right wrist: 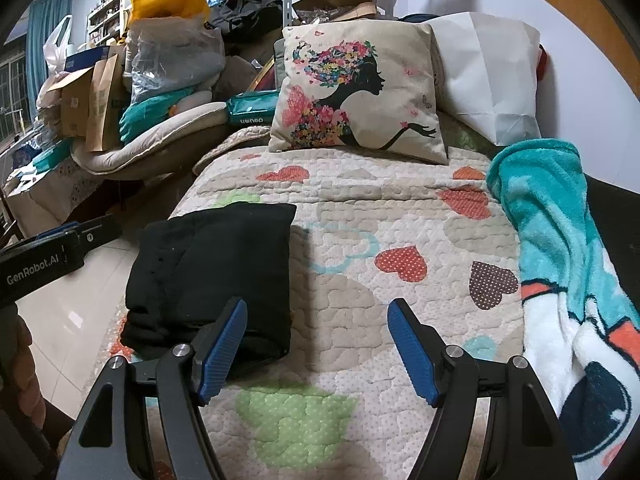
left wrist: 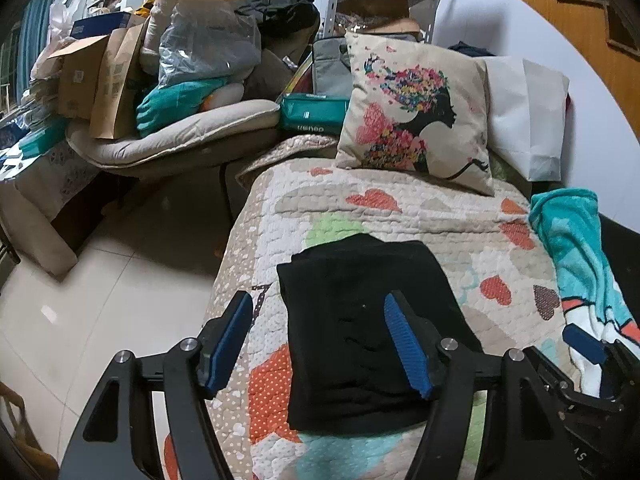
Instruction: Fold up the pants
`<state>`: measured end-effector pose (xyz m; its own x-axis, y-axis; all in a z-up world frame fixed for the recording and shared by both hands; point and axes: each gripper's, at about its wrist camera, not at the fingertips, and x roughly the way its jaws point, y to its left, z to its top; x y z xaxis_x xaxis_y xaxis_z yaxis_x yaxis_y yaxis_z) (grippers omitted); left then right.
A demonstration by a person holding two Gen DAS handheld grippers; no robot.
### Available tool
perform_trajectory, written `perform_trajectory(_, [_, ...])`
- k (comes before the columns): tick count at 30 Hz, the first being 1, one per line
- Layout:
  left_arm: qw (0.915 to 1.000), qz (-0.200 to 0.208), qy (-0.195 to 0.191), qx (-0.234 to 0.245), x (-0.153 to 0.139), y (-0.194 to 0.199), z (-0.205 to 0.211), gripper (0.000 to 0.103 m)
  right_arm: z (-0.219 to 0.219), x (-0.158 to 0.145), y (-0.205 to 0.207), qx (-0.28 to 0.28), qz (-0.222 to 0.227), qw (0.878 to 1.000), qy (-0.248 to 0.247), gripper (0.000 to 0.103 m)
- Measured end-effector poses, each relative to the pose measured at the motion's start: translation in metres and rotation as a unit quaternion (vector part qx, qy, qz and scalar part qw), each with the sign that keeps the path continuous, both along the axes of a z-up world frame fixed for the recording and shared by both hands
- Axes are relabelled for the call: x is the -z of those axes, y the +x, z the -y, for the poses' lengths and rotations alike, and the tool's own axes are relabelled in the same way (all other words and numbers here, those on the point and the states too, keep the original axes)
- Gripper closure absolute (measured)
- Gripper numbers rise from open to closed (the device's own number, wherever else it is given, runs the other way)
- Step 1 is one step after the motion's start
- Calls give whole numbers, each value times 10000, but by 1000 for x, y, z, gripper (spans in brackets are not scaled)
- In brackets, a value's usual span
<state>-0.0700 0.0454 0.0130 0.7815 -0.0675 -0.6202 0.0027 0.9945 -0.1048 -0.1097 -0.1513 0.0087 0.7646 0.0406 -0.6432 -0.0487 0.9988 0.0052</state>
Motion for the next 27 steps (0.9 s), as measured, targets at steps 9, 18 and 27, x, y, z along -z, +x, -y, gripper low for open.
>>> perform_trajectory(9, [9995, 306, -36, 43, -12, -10, -1, 29, -9, -7, -6, -63, 71, 9999, -86, 24])
perform_trajectory(18, [9955, 889, 102, -318, -29, -26, -8, 15, -14, -12, -11, -59, 102, 9999, -121, 23])
perform_trajectory(27, [9862, 1516, 148, -641, -49, -44, -17, 0, -19, -18, -16, -67, 146, 9997, -175, 22])
